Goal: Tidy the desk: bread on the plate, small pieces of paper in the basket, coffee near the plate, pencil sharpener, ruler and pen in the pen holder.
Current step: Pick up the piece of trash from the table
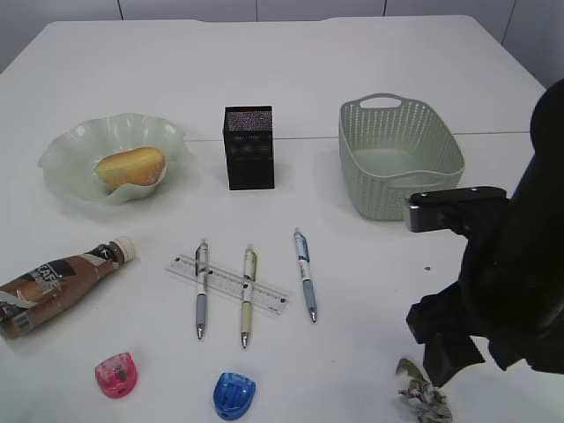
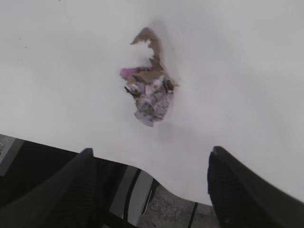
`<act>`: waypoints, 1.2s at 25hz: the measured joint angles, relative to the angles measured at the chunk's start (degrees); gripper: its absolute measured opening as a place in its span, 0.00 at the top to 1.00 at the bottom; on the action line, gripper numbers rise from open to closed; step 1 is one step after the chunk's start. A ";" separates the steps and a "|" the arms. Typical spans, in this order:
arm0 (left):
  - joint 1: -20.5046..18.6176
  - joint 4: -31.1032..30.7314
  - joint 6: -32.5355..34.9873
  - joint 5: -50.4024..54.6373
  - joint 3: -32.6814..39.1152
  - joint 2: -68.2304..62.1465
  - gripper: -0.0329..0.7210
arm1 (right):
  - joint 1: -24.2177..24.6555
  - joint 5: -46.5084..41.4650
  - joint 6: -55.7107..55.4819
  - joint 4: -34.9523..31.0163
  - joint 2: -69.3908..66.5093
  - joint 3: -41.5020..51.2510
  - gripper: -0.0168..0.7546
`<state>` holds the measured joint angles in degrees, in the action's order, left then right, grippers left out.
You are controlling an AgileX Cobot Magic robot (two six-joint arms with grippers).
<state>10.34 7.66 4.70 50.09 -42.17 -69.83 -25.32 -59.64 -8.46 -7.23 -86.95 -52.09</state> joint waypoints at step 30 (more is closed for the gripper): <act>0.00 0.10 0.00 -2.12 0.00 0.00 0.40 | -2.56 11.15 -3.93 -1.63 -15.94 0.13 0.29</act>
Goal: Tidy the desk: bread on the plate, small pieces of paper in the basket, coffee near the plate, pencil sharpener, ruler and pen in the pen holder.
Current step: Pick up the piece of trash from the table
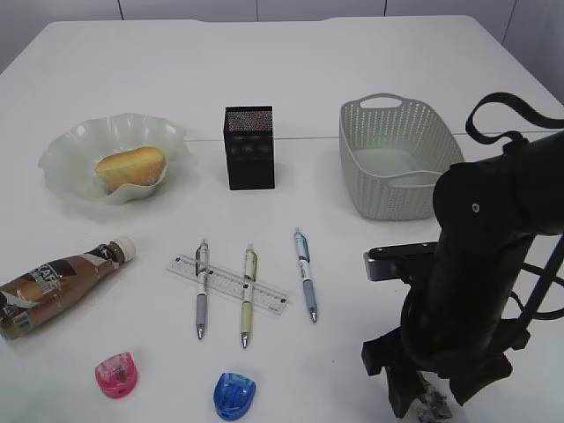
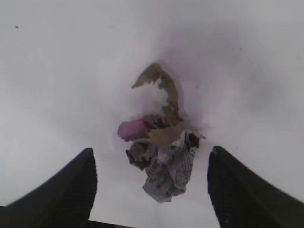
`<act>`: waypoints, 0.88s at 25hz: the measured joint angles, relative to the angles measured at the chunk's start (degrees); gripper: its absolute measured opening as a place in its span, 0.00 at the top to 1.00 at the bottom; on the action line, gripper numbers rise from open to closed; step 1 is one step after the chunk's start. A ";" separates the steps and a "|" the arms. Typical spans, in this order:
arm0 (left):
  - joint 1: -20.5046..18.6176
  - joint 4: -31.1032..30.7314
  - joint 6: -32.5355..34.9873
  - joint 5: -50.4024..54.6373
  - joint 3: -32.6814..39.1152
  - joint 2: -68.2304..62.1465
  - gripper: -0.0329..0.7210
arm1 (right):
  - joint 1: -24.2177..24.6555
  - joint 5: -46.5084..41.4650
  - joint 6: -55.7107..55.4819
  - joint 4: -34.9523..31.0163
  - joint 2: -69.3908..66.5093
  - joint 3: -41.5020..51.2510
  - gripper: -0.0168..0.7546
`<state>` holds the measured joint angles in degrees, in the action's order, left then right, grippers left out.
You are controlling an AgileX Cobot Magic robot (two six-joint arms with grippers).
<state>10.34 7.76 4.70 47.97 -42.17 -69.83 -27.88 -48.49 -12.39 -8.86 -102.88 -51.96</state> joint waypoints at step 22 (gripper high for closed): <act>0.00 0.00 0.00 -1.19 0.00 0.00 0.40 | 0.00 1.34 0.20 0.00 -1.47 0.00 0.77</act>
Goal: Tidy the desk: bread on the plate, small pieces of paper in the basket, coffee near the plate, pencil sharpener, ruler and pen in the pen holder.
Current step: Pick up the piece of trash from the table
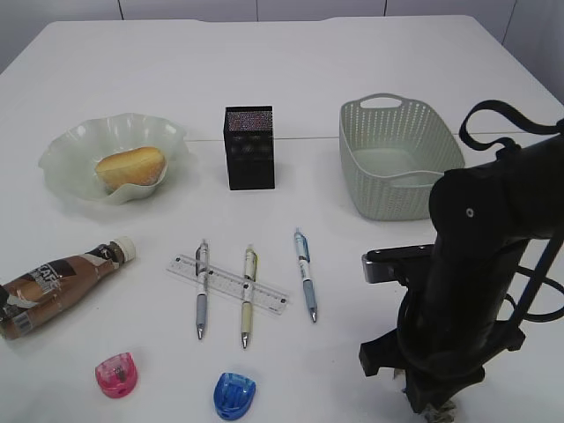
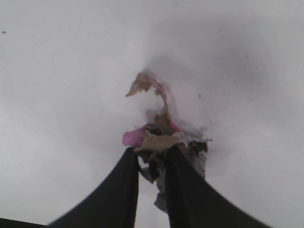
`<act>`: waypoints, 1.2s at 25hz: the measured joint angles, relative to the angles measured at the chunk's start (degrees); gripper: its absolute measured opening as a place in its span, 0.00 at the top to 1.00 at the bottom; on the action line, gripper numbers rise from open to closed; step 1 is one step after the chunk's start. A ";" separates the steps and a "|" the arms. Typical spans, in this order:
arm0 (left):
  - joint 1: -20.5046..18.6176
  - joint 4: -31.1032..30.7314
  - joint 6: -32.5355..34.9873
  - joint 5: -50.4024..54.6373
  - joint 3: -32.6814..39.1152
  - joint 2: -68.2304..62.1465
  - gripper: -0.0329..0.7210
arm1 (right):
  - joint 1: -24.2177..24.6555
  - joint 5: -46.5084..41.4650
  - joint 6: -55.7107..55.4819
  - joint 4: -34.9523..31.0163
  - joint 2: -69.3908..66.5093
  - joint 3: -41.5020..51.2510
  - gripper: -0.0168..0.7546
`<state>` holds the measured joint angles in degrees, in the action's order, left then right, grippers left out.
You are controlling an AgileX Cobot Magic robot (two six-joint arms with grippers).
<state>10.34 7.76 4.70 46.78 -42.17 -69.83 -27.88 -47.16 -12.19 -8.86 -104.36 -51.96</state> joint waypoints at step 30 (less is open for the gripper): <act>0.00 0.00 0.00 -0.04 0.00 0.00 0.40 | 4.08 -1.80 -0.15 6.41 9.09 -21.84 0.91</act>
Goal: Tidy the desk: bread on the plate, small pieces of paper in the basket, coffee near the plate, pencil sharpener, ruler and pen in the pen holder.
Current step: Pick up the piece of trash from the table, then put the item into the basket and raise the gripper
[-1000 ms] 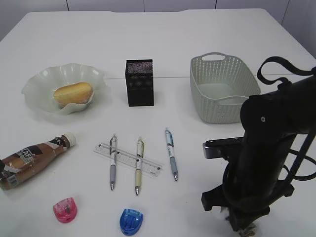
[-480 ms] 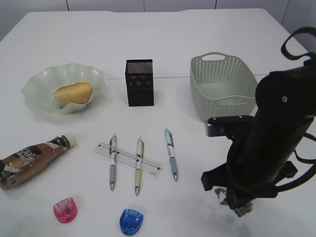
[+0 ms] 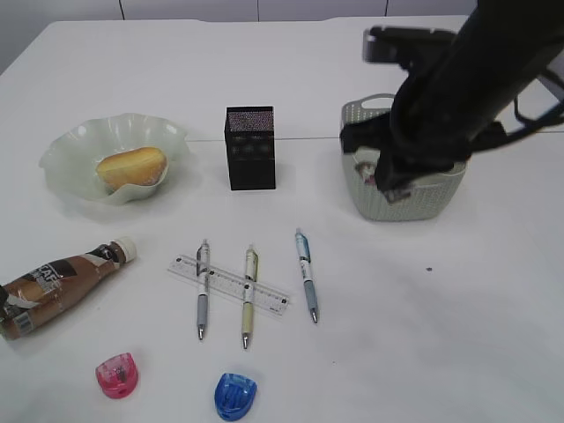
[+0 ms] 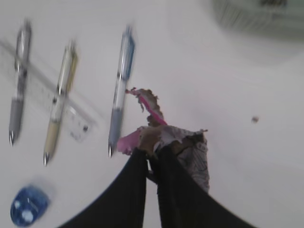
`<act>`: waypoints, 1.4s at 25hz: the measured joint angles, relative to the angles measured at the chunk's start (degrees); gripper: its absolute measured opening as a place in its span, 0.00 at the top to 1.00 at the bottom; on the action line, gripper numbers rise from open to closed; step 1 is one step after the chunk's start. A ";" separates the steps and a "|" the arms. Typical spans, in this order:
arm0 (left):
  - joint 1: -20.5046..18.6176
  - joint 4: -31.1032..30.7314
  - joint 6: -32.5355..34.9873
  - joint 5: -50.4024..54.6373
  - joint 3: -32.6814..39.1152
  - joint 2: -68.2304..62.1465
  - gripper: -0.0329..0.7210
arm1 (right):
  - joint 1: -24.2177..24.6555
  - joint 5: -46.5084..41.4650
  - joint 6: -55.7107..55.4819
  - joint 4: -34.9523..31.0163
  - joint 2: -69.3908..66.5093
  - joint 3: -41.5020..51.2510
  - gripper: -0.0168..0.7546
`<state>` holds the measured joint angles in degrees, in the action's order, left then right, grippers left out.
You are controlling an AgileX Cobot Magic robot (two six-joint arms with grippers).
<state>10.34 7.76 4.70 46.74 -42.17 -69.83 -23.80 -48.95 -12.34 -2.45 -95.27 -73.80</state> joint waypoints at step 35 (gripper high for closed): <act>0.00 1.32 0.00 0.00 0.00 0.00 0.40 | 11.44 -21.00 -0.12 4.49 -24.19 -35.01 0.34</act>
<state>10.34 9.07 4.70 46.74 -42.17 -69.83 -12.35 -69.95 -12.47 2.04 -119.46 -108.81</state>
